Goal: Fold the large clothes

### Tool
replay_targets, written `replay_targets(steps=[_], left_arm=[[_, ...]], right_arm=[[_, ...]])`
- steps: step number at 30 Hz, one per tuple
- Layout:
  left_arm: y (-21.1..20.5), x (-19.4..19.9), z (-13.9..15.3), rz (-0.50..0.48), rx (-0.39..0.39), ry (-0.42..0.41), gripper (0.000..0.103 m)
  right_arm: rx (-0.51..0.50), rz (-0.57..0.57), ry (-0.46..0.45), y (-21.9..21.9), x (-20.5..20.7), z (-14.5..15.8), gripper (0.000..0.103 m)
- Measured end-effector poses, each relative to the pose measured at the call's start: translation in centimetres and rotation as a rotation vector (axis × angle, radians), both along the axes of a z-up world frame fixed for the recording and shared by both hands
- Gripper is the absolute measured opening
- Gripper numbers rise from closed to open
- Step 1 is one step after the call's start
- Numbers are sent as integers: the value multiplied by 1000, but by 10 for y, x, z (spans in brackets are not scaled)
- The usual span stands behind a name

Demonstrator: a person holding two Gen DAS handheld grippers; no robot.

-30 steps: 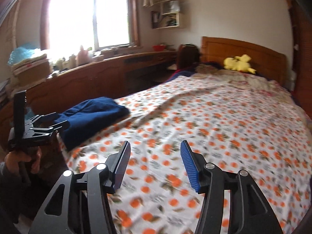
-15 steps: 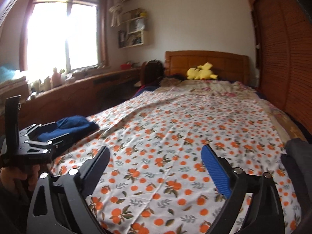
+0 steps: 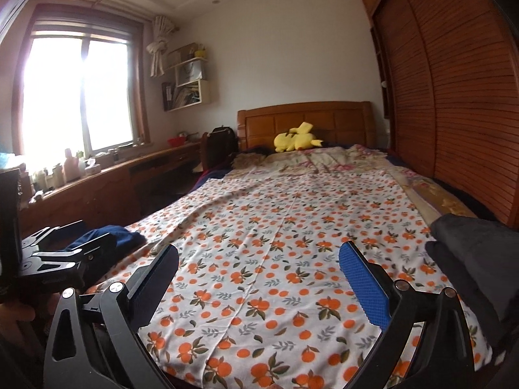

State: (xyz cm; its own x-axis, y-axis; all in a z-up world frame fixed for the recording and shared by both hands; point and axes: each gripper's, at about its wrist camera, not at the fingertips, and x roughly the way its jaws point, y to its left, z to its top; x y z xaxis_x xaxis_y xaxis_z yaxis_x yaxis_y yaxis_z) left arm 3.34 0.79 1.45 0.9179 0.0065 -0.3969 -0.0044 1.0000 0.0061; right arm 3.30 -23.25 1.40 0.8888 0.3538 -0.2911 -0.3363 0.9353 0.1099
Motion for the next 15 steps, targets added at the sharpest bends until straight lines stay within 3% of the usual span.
replay_targets(steps=[15], left_arm=[[10,-25,-12,23,-17,25,101]], right_arm=[[-9,-29,5,2,-17,-10,96]])
